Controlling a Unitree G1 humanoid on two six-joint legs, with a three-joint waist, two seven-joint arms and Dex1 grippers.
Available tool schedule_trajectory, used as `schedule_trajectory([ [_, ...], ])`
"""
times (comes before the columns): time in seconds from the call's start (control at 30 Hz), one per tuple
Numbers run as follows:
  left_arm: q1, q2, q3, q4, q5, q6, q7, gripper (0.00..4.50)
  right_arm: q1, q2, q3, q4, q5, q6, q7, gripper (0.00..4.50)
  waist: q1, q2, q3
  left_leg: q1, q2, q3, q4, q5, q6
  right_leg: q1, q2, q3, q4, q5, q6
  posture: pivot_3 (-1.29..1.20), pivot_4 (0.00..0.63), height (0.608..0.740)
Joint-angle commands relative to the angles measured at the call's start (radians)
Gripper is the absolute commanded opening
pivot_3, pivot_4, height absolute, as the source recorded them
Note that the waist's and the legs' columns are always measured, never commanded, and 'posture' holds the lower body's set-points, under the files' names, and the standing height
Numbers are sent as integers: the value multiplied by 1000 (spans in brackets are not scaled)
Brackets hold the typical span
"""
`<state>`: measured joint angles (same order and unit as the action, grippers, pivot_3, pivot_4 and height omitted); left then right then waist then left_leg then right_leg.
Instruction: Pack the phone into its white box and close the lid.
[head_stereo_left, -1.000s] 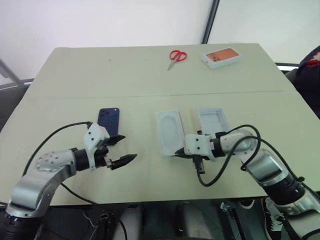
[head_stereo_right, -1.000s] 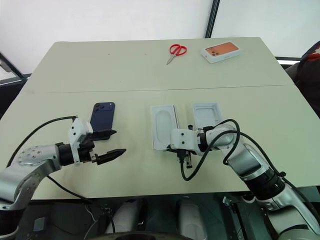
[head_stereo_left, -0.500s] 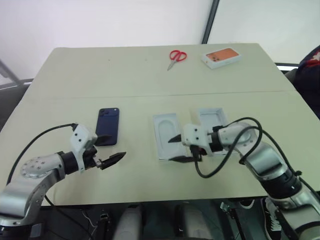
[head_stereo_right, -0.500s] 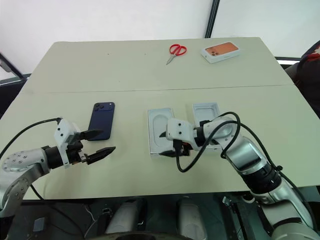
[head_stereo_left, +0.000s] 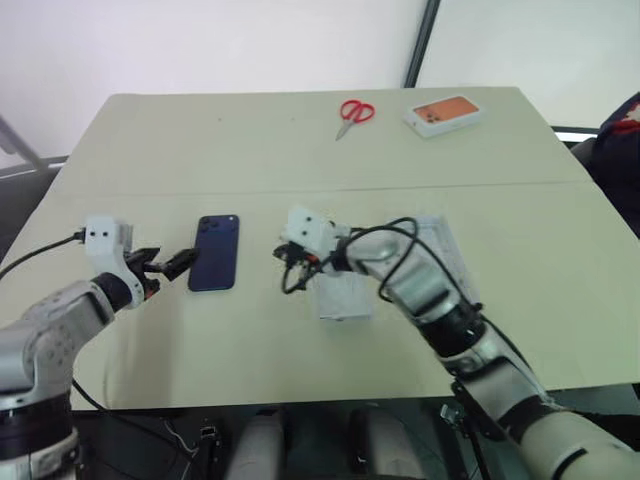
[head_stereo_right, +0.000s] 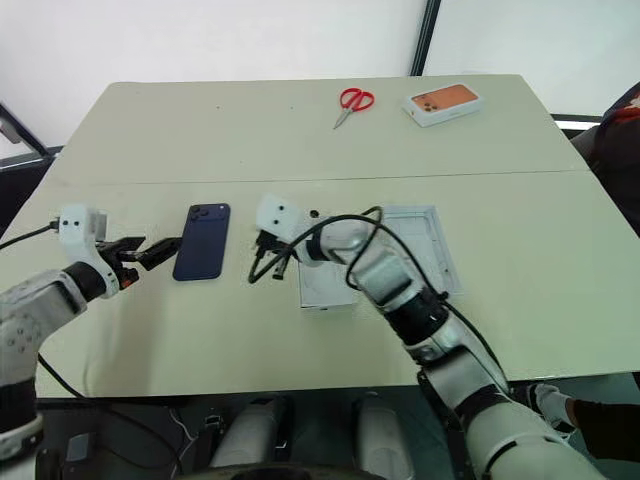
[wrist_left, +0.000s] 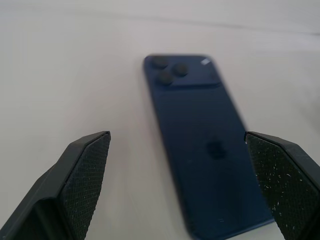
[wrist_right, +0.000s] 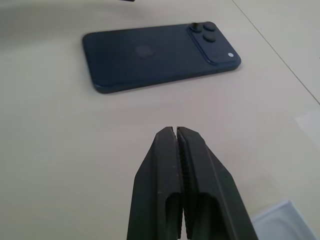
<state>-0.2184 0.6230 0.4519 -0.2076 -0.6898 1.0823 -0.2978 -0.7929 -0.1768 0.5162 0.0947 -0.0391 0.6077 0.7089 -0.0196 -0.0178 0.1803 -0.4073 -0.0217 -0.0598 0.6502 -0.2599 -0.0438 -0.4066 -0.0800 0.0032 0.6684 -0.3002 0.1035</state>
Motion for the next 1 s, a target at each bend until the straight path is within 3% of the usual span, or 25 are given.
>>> schedule_trajectory([
  [0.03,-43,-1,5,33,-9,102,43,4500,-51,55,31,79,-60,-54,-52,75,-1,0,0,0,0,0,0,1,-1,-1,0,0,0,0,0,0,150,740],
  [0.53,-145,-75,-45,50,-55,393,-13,4500,-127,235,95,371,-183,-214,-94,75,3,1,-2,0,0,0,-1,5,-8,0,-1,0,0,0,0,0,150,740],
  [1.0,-201,-225,36,24,-66,502,-4,4500,-116,250,76,401,-215,-257,-81,75,7,1,-3,1,-1,-1,-1,5,-8,0,-1,0,0,0,0,0,150,740],
])
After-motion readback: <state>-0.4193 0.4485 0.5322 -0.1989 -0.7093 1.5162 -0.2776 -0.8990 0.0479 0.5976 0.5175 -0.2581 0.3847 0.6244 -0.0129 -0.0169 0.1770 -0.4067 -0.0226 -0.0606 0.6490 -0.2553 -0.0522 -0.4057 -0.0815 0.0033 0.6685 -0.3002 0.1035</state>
